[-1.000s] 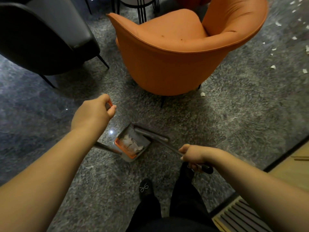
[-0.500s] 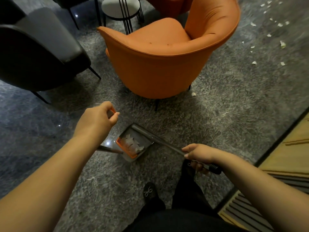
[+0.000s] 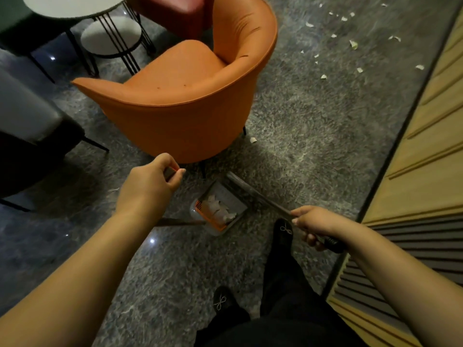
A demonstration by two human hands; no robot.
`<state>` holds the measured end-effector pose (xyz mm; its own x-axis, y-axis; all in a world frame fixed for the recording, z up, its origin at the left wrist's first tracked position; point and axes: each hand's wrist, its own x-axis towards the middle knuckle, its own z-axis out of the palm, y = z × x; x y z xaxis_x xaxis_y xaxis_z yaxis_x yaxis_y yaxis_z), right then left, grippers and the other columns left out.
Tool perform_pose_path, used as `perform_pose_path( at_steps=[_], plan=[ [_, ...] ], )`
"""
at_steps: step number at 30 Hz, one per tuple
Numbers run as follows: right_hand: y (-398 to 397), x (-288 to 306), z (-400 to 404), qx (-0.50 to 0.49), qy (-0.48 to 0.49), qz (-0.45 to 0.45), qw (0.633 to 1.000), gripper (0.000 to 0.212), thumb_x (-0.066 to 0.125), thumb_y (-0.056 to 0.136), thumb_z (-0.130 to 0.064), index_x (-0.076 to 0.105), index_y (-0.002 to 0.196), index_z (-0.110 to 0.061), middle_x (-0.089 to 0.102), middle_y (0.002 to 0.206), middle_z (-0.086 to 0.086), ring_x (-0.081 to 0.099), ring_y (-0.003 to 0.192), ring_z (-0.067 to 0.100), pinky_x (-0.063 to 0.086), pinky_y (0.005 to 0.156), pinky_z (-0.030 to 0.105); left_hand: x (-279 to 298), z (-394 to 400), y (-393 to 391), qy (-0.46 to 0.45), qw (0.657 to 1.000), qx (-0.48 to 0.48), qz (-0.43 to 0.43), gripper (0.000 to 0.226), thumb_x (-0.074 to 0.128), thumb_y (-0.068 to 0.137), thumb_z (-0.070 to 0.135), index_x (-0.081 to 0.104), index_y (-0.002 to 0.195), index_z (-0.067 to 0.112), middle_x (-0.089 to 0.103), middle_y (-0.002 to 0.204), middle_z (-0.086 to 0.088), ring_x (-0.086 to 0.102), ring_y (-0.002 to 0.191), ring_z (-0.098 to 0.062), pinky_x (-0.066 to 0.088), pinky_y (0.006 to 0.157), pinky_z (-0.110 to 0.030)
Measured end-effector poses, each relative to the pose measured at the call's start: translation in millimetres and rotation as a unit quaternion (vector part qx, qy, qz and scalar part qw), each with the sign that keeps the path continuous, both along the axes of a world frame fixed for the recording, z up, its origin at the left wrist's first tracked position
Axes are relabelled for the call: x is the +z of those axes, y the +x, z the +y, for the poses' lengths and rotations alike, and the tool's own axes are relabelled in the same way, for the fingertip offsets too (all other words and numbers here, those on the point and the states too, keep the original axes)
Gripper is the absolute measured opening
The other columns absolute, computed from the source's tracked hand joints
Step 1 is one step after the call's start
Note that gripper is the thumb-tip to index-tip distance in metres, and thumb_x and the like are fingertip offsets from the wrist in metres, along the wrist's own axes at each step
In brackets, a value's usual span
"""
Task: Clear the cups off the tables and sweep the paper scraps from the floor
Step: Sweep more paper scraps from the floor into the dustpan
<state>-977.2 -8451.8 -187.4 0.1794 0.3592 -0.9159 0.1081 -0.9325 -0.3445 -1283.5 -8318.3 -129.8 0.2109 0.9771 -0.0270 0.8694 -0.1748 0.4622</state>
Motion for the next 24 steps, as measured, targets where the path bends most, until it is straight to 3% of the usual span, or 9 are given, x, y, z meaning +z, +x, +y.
perform_pose_path(
  at_steps=[5,11,20,24],
  plan=[
    [51,-5,21,-0.040,0.012,-0.001,0.999,0.039,0.039,0.101,-0.011,0.039,0.139,-0.022,0.042,0.054,0.006,0.036,0.028,0.007,0.030,0.035,0.011,-4,28,69,0.004,0.999,-0.031,-0.015,0.014,0.061,0.093,0.042,0.052,0.086,0.033,0.054,0.067,0.011,0.052,0.057,-0.010,0.049,0.048,-0.033],
    [125,-9,72,-0.076,0.012,0.010,0.997,0.038,0.040,0.101,-0.013,0.039,0.138,-0.024,0.040,0.058,0.006,0.036,0.028,0.007,0.029,0.035,0.011,-7,72,161,-0.021,0.999,-0.045,-0.023,0.014,0.059,0.095,0.041,0.053,0.090,0.029,0.057,0.069,0.004,0.054,0.057,-0.019,0.049,0.048,-0.041],
    [231,-24,177,-0.019,0.028,-0.007,0.999,0.035,0.039,0.101,-0.013,0.040,0.134,-0.024,0.039,0.058,0.007,0.036,0.027,0.008,0.029,0.038,0.012,-23,153,283,-0.059,0.998,-0.014,0.017,0.019,0.053,0.097,0.042,0.047,0.088,0.027,0.058,0.072,-0.001,0.055,0.062,-0.024,0.054,0.056,-0.046],
    [263,-41,229,0.012,0.027,-0.021,0.999,0.025,0.038,0.101,-0.012,0.046,0.122,-0.023,0.040,0.059,0.007,0.037,0.026,0.008,0.032,0.039,0.013,-29,180,311,-0.054,0.998,-0.011,0.035,0.018,0.054,0.097,0.042,0.046,0.089,0.028,0.056,0.069,0.001,0.054,0.060,-0.023,0.053,0.053,-0.045]
  ],
)
